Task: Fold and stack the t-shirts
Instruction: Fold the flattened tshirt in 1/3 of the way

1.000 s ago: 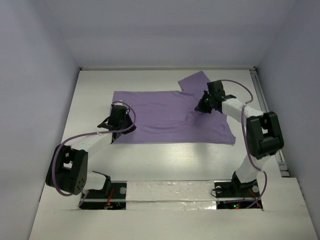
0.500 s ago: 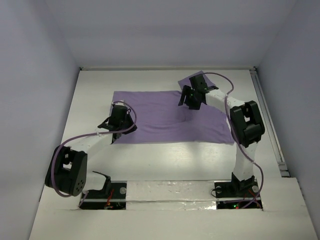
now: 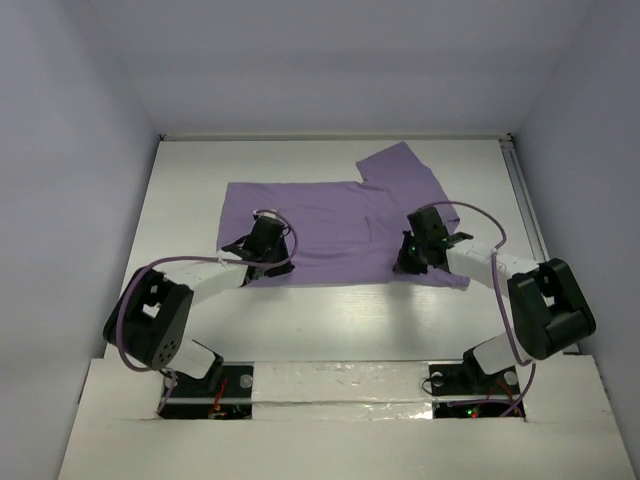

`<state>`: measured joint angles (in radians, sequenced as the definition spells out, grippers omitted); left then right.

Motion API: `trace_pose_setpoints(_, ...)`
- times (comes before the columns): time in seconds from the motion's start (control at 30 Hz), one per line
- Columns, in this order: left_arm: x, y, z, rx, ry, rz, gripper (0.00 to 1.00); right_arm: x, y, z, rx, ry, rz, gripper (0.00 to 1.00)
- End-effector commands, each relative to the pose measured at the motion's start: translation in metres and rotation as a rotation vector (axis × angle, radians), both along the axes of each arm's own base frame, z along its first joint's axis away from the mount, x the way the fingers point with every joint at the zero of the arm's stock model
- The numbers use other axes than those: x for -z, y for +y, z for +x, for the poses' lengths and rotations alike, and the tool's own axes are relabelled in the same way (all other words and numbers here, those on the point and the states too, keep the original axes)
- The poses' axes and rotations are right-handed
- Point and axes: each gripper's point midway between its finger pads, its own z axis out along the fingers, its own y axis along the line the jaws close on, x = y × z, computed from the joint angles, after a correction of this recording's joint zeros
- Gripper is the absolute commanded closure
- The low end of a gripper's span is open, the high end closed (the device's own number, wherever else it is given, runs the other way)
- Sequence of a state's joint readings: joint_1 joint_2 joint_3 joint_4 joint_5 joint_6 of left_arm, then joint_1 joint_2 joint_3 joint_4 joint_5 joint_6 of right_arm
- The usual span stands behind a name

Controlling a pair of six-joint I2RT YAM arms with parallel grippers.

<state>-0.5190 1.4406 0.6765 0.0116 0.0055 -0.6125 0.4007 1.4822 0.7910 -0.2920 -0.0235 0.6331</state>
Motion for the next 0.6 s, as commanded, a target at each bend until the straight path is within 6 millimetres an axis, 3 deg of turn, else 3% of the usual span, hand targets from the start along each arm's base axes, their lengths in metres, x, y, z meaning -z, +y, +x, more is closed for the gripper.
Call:
trace_pose_setpoints(0.0, 0.014, 0.016, -0.002, -0.067, 0.064, 0.023, 1.00, 0.022, -0.004, -0.019, 0.009, 0.044, -0.007, 1.00)
trace_pose_setpoints(0.13, 0.041, 0.024, -0.027, -0.079, 0.242, -0.055, 1.00, 0.043, -0.013, -0.041, 0.044, 0.129, -0.025, 1.00)
trace_pose_setpoints(0.2, 0.046, 0.028, -0.047, -0.091, 0.324, -0.114, 1.00, 0.048, -0.017, -0.060, 0.063, 0.182, -0.015, 1.00)
trace_pose_setpoints(0.27, 0.042, 0.028, -0.054, -0.079, 0.321, -0.167, 1.00, 0.048, -0.019, -0.073, 0.070, 0.206, -0.001, 1.00)
trace_pose_setpoints(0.3, 0.042, 0.025, -0.066, -0.068, 0.348, -0.198, 1.00, 0.045, -0.016, -0.078, 0.052, 0.201, 0.026, 1.00)
trace_pose_setpoints(0.43, 0.030, 0.026, -0.076, -0.117, 0.355, -0.237, 1.00, 0.032, -0.023, -0.100, 0.079, 0.229, 0.036, 1.00)
trace_pose_setpoints(0.53, 0.026, 0.028, -0.084, -0.135, 0.362, -0.249, 1.00, 0.019, -0.021, -0.101, 0.060, 0.212, 0.054, 1.00)
trace_pose_setpoints(0.57, 0.023, 0.031, -0.084, -0.136, 0.357, -0.230, 1.00, 0.008, -0.016, -0.093, 0.047, 0.173, 0.072, 1.00)
